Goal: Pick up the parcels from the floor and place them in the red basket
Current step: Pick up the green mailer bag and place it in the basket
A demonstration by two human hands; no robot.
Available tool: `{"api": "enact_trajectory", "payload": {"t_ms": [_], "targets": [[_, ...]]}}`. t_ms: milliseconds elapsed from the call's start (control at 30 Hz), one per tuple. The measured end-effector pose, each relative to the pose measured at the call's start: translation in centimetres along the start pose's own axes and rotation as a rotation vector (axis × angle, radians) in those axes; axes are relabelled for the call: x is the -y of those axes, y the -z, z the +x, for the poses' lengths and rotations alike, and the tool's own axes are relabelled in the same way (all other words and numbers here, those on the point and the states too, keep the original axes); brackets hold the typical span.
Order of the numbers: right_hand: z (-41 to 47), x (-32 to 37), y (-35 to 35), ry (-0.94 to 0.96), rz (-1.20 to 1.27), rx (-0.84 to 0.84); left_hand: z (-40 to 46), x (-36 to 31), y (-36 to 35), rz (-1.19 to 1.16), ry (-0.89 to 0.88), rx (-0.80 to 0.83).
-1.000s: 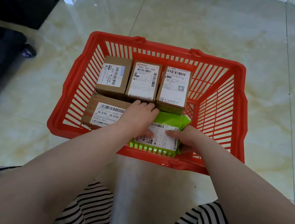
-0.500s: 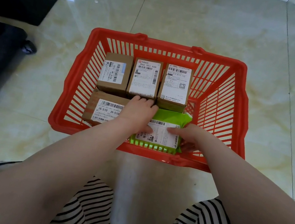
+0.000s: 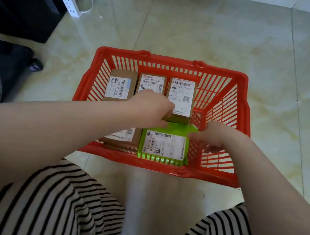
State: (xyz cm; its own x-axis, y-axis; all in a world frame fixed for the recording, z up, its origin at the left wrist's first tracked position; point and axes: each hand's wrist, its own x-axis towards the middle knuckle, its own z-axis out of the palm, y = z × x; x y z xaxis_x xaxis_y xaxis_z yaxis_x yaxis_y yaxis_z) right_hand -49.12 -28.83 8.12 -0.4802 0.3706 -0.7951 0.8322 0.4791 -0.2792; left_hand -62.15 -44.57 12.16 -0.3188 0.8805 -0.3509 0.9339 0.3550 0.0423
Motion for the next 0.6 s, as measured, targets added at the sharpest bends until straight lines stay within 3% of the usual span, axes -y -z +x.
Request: {"api": "enact_trajectory", "payload": {"t_ms": [133,233,367,500,600], "targets": [[-5.0,2.0,2.5,0.127,0.674,-0.101,-1.1,-0.6,4.3,-0.491,0.195,0.034],[-10.4,3.7,2.4,0.137,1.062,-0.055,-3.4,-1.9,8.4,-0.683,0.310,0.071],[-18.7,4.2,3.1,0.053,1.364,-0.117,-7.7,-3.8,14.9,-0.857,0.426,0.064],[-31.3,2.4,7.6,-0.036,1.663,-0.246,-12.9,-8.2,24.0,-1.277,0.574,0.056],[-40.7,-0.5,11.5,-0.038,1.746,-0.355,-15.5,-13.1,31.2,-1.435,0.535,0.094]]}}
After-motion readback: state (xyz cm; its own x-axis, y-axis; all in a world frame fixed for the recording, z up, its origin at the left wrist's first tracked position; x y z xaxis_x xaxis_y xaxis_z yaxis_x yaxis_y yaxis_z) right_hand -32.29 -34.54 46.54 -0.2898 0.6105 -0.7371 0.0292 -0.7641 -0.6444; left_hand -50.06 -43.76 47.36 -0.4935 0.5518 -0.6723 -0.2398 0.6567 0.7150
